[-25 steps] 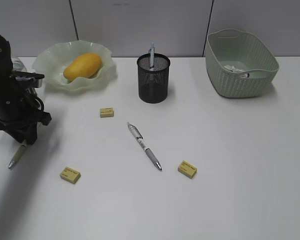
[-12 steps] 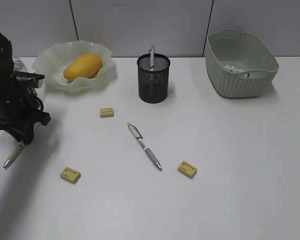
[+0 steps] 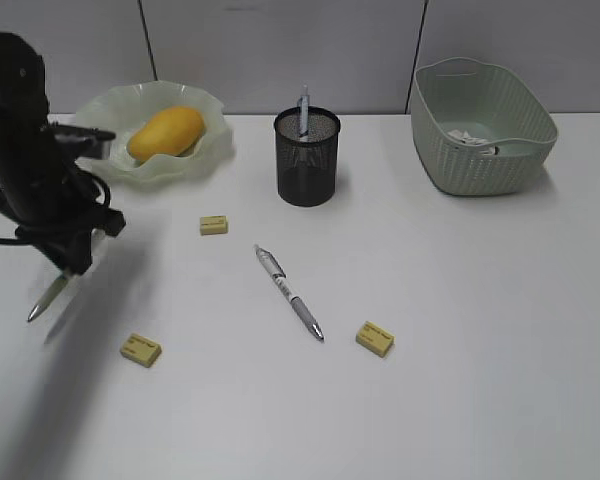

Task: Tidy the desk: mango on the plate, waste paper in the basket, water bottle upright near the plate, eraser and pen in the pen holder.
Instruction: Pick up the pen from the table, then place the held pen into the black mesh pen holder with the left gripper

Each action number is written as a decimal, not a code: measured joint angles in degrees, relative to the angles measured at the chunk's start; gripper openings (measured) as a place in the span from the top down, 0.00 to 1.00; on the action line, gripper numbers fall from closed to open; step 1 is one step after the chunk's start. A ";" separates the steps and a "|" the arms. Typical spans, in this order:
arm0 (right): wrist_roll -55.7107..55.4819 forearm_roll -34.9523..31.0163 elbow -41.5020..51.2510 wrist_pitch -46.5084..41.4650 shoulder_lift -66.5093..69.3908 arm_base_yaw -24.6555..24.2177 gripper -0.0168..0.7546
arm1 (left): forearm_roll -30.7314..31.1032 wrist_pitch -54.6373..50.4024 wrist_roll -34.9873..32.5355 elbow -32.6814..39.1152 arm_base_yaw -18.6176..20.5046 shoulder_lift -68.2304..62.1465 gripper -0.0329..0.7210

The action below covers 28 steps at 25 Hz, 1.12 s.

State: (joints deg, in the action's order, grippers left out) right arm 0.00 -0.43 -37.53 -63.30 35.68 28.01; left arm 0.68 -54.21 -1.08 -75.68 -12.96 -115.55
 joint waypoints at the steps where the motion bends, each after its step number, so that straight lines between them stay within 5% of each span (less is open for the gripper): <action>1: 0.00 0.00 0.00 0.00 0.00 0.00 0.37 | -0.68 -0.11 0.00 -1.23 -0.55 0.88 0.83; 12: 0.00 -0.19 0.00 0.29 0.00 0.00 0.37 | -12.03 5.53 0.00 -20.20 -5.01 3.37 0.83; 28: 0.00 -0.13 0.00 0.72 0.00 0.00 0.37 | -17.15 44.51 0.00 -21.27 -17.42 -1.01 0.83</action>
State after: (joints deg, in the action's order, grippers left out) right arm 0.00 -0.56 -37.53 -62.57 35.68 28.01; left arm -16.47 -9.70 -1.08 -96.95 -30.38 -116.56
